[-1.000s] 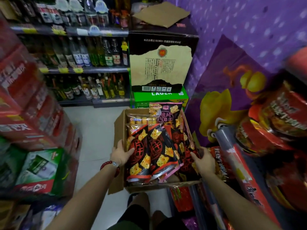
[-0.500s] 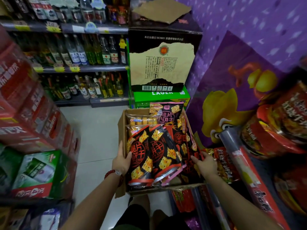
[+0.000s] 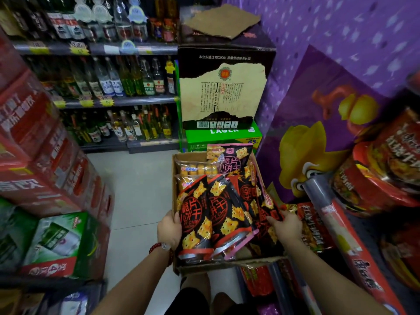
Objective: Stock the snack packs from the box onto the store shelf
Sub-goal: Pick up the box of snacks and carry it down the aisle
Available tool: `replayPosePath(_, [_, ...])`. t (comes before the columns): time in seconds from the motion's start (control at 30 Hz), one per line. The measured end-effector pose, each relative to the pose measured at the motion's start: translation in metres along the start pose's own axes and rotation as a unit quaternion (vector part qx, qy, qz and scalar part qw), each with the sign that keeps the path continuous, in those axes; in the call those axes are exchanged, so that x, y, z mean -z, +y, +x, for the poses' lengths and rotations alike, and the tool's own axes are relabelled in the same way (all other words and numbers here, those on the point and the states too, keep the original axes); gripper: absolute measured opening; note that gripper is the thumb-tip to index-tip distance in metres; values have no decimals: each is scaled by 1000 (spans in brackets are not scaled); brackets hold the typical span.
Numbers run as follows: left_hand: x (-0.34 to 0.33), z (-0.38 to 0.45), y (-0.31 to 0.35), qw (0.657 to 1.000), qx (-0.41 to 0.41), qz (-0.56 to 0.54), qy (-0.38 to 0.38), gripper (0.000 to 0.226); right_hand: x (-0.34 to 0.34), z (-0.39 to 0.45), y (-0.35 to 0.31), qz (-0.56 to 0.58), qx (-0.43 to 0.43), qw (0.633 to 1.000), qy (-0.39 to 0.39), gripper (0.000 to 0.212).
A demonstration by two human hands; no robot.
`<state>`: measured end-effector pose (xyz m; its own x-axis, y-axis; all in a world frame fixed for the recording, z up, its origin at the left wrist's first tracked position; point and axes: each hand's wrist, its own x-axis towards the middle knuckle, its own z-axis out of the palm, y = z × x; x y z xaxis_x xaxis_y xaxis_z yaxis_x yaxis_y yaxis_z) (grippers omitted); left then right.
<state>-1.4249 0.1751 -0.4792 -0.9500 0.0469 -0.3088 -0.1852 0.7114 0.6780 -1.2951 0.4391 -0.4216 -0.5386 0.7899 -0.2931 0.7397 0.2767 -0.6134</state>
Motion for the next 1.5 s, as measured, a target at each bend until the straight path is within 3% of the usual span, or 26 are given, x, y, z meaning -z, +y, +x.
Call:
replayPosePath(0.3, [43, -10, -13, 1000, 20, -10, 5, 31, 7, -22, -6, 27, -42, 997, -55, 30])
replayPosePath(0.6, [70, -42, -3, 999, 10, -43, 3, 31, 22, -48, -11, 21, 1, 998, -53, 8])
replayPosePath(0.93, [88, -58, 2, 997, -6, -72, -40, 30, 40, -93, -10, -5, 11, 1000, 13, 19])
replayPosePath(1.07, [96, -42, -12, 995, -27, -59, -74, 29, 31, -120, -10, -6, -30, 998, 46, 27])
replayPosePath(1.3, [121, -16, -36, 985, -84, -22, -149, 35, 11, -197, -13, 49, -100, 989, 100, 17])
replayPosePath(1.5, [147, -19, -35, 961, -178, 24, -212, 32, -9, -276, -7, 80, -165, 969, 165, 32])
